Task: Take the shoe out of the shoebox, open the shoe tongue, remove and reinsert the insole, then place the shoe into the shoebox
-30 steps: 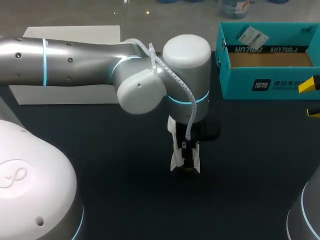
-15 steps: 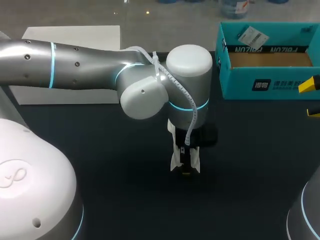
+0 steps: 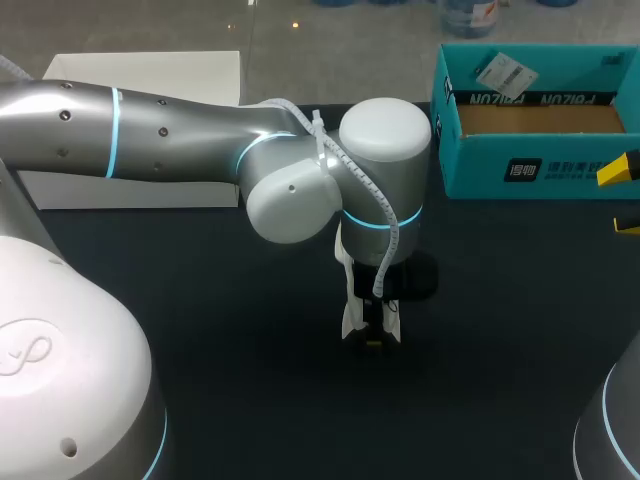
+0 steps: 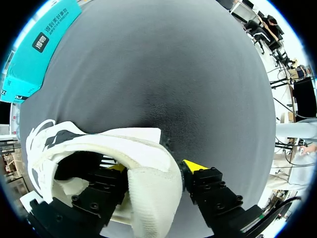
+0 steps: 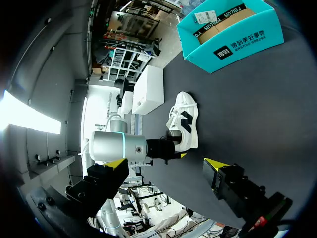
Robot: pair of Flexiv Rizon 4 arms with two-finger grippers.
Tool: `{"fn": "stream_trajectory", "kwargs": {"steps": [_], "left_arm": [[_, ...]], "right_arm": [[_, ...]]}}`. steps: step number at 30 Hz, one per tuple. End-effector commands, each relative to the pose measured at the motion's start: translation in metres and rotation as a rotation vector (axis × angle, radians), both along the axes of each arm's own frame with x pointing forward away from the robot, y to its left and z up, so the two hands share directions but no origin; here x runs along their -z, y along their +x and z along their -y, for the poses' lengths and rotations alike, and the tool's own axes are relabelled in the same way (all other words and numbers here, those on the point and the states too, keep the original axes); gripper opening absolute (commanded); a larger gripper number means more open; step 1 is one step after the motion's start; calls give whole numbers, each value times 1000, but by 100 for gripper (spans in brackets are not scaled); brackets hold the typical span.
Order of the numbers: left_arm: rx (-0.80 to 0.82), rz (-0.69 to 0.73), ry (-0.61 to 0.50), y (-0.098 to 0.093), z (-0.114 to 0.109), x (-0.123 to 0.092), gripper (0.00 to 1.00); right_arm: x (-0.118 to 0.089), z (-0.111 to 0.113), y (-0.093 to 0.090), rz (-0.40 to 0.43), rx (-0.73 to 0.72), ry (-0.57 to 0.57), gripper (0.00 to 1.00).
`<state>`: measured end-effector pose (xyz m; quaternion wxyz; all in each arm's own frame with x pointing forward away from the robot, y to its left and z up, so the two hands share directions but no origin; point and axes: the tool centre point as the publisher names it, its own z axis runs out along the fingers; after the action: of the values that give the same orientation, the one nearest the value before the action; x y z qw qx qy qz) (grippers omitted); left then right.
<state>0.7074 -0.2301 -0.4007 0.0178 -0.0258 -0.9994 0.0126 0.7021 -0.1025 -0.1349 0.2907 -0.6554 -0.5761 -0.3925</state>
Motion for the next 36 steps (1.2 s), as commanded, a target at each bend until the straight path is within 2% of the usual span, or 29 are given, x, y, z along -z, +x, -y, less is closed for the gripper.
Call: {"fn": "stream_trajectory", "kwargs": {"steps": [1,2,6,11,22,27,36], "left_arm": [[10,-6,12,2,2,3,13],[17,-12,19,1,2,2,0],[26,-20,26,-3,-1,-6,0],[20,-16,70,-8,-5,-25,0],[-69,-133,21,-9,-8,-106,0],[-21,-151,-19,-13,-10,-149,0],[46,-214,-45,-22,-14,-210,0]], "right_arm": [[0,0,-1,0,3,-2,100],[0,0,-1,0,3,-2,100],[0,0,-1,0,3,-2,100],[0,0,-1,0,3,-2,100],[0,0,-1,0,3,-2,100],[0,0,-1,0,3,-2,100],[0,0,-1,0,3,-2,100]]}}
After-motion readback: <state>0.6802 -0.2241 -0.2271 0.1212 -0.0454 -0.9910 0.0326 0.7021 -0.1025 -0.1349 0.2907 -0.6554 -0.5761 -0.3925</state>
